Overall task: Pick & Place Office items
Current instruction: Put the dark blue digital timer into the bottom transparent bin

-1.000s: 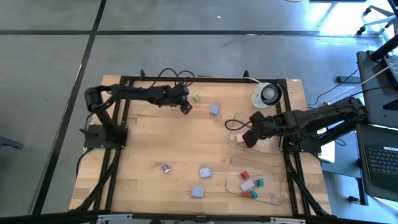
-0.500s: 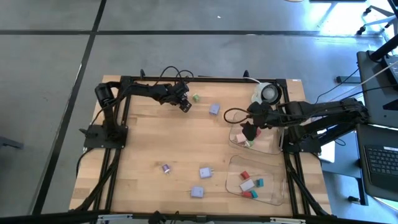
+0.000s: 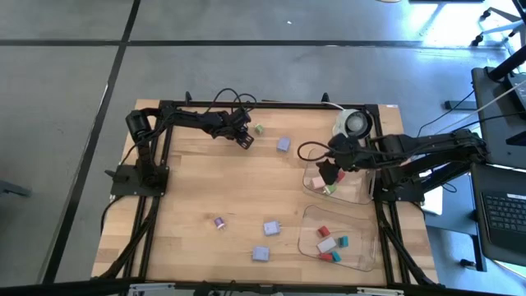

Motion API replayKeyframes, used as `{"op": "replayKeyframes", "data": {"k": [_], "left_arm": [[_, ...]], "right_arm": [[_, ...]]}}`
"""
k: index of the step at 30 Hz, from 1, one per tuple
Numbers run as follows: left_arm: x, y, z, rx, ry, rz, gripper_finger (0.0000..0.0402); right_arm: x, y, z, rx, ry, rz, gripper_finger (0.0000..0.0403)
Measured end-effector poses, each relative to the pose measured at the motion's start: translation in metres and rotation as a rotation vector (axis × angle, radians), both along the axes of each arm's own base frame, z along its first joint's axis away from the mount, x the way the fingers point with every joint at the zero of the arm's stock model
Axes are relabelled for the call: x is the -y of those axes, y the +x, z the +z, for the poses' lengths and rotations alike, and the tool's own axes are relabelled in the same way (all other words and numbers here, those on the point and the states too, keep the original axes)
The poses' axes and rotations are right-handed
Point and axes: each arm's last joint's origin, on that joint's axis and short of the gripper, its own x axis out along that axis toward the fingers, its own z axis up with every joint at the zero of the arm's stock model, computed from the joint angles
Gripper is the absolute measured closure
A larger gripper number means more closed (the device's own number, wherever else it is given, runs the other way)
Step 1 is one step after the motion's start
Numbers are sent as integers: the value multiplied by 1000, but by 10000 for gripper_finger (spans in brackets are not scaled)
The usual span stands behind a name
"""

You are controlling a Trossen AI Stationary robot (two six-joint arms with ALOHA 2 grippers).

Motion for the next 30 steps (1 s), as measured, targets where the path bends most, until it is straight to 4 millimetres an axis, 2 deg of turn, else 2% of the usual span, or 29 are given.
{"op": "replayKeyframes", "data": {"k": [4,8,12,18,30], "left_arm": [[1,0,0,13,-31,2,249],[6,2,3,46,-61,3,251],[22,5,15,83,-104,-56,251],[50,12,60,227,-27,-133,248],[146,32,155,778,171,-447,248]], "right_arm": [[-3,0,0,9,68,-15,147],[-4,0,-1,-4,108,14,147],[-5,0,-2,-7,123,25,147],[-5,1,-1,-4,124,26,147],[-5,1,-1,-4,124,26,147]]}}
